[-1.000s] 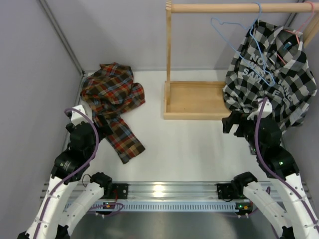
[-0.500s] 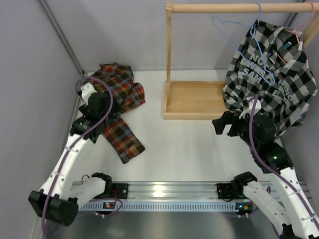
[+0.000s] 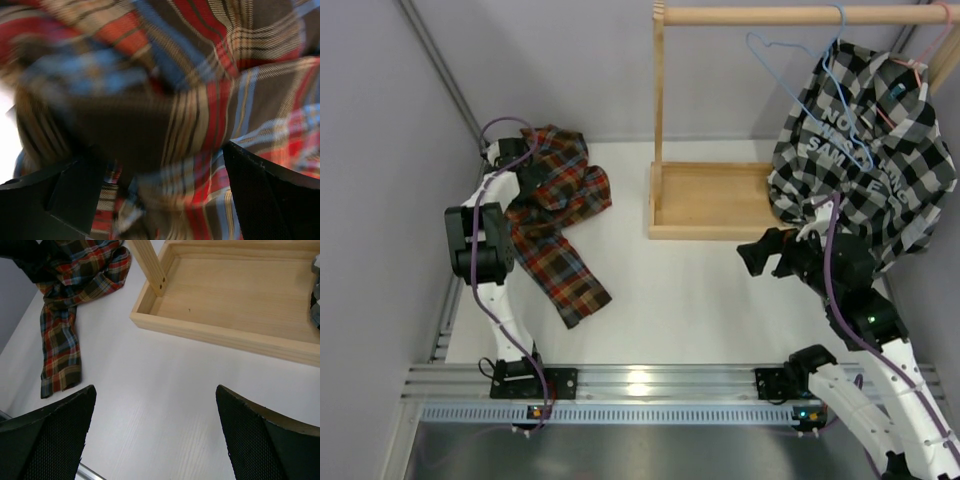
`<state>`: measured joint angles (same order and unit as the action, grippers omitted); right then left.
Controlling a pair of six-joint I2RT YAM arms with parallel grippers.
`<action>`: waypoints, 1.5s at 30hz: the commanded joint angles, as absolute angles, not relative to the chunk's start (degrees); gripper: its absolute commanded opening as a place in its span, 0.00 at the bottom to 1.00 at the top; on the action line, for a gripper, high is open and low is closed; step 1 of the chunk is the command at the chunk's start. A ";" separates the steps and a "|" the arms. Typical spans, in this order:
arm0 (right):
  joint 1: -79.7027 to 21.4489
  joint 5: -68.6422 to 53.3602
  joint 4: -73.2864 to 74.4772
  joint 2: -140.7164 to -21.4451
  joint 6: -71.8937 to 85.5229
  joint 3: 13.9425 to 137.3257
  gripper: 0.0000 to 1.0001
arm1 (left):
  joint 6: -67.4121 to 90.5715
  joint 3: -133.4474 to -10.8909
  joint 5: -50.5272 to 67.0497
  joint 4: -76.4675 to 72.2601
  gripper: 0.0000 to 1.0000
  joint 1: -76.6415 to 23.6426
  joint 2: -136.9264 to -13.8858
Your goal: Place the shirt on the hanger
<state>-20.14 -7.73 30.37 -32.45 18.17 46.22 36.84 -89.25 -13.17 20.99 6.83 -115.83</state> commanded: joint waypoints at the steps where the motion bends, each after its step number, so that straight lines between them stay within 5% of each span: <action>1: -20.92 -10.02 26.46 -33.22 18.54 44.74 0.99 | 34.19 -94.48 -11.25 16.53 0.98 6.50 -119.52; 4: -20.83 -10.37 25.32 -34.10 18.89 43.68 0.99 | 33.93 -97.19 -13.36 16.95 0.96 6.33 -123.56; 5: -20.92 -10.55 24.53 -34.28 18.98 43.42 1.00 | 34.01 -97.99 -13.71 18.01 0.79 6.42 -125.40; 7: -20.83 -11.42 24.17 -34.98 19.25 43.42 0.99 | 34.45 -96.78 -14.41 18.28 0.18 6.07 -125.16; 8: -20.83 -11.43 24.00 -35.15 19.25 43.50 1.00 | 34.71 -95.90 -14.94 18.19 0.00 5.80 -123.16; 15: -20.92 -8.88 22.77 -36.56 18.81 43.77 1.00 | 30.42 -82.71 -10.12 17.05 0.00 -7.10 -93.38; 25: -20.92 -8.00 18.99 -38.58 18.81 43.33 1.00 | 38.05 -62.77 21.68 16.44 0.00 -14.85 -60.06; 33: -20.83 -15.88 12.40 -42.53 21.53 40.70 0.99 | 40.60 -45.55 42.52 11.27 0.00 -20.12 -51.77; 37: -20.92 -21.09 8.36 -46.13 23.20 38.33 1.00 | 43.15 -33.51 40.02 8.79 0.00 -29.06 -54.83; 41: -21.00 -24.60 5.63 -53.59 24.96 36.57 1.00 | 43.68 -32.52 33.32 8.79 0.00 -48.19 -55.46; 43: -21.36 -24.61 4.58 -56.32 25.14 35.95 0.99 | 42.20 -33.66 32.17 8.88 0.24 -54.11 -56.16; 45: -22.06 -24.09 4.22 -59.93 25.05 36.03 0.99 | 40.61 -35.50 31.47 9.22 0.35 -61.24 -57.47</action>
